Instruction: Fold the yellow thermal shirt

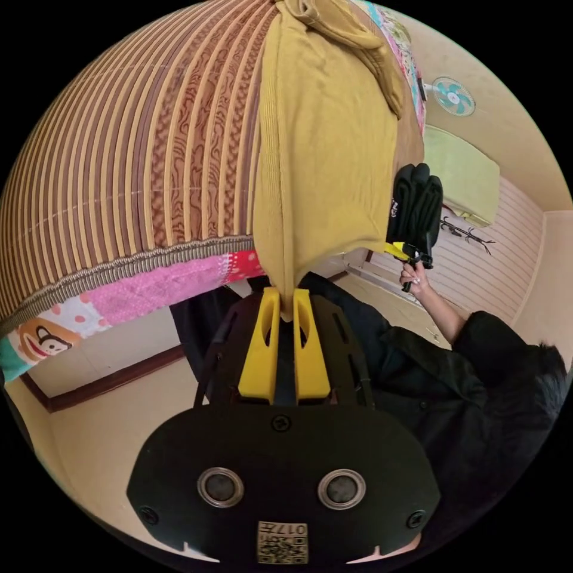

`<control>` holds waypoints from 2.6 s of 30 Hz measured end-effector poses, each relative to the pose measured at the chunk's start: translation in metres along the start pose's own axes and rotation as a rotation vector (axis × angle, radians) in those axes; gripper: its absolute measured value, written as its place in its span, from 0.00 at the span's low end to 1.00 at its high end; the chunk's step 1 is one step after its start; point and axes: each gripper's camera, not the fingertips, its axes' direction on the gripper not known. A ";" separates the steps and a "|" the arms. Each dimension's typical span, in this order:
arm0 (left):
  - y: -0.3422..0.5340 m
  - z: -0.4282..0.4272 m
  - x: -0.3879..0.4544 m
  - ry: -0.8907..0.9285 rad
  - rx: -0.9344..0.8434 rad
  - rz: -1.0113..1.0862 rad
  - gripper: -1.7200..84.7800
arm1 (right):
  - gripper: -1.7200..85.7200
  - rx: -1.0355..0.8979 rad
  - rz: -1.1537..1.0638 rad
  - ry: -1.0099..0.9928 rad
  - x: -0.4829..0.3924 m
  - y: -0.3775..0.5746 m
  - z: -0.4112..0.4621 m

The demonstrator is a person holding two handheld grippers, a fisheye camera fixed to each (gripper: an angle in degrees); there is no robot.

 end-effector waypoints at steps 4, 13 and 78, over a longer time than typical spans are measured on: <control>0.022 -0.036 -0.003 0.160 0.083 -0.003 0.07 | 0.15 0.061 0.052 -0.066 0.007 0.004 -0.002; 0.052 -0.085 0.018 0.281 0.064 0.092 0.07 | 0.05 0.078 -0.073 -0.148 -0.005 0.047 -0.065; -0.151 -0.145 0.105 0.057 0.714 -0.007 0.02 | 0.04 0.452 -0.263 0.320 -0.184 -0.216 -0.124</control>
